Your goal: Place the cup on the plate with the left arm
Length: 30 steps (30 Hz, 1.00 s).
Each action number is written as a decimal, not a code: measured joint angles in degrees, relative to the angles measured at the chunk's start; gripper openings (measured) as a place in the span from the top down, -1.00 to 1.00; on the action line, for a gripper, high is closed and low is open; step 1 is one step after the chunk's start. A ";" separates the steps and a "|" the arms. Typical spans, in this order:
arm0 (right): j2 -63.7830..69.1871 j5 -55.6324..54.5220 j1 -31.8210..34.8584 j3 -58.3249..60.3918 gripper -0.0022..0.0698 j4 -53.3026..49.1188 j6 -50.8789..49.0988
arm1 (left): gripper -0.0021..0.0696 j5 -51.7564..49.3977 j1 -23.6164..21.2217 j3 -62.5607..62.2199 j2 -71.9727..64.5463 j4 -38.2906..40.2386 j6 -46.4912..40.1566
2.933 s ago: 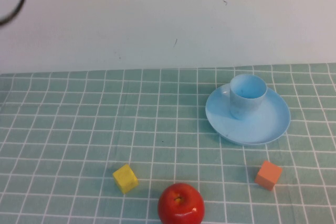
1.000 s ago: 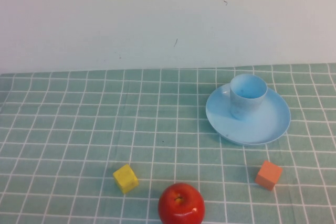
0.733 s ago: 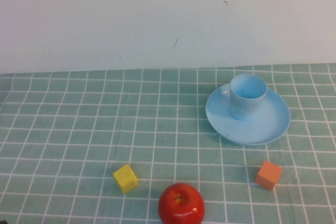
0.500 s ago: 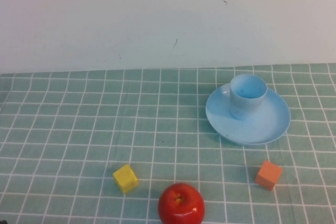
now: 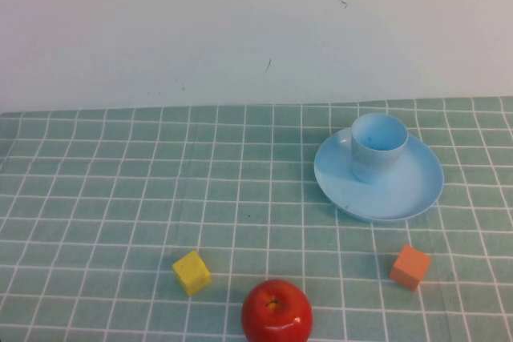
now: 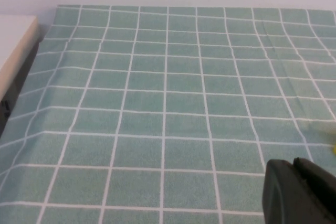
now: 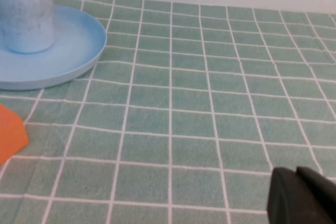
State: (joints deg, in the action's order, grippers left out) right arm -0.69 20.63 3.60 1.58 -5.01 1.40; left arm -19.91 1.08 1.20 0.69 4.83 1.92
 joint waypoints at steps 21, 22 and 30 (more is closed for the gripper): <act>0.00 0.00 0.00 0.00 0.95 0.00 0.13 | 0.94 0.13 0.00 0.00 0.00 -0.78 -0.56; 0.00 0.00 0.00 0.00 0.95 0.00 0.13 | 0.94 0.13 0.00 0.00 0.00 -0.78 -0.56; 0.00 0.00 0.00 0.00 0.95 0.00 0.13 | 0.94 0.13 0.00 0.00 0.00 -0.78 -0.69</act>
State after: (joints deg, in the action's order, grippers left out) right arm -0.69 20.63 3.60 1.58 -5.01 1.53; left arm -19.77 1.08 1.20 0.69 4.05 1.23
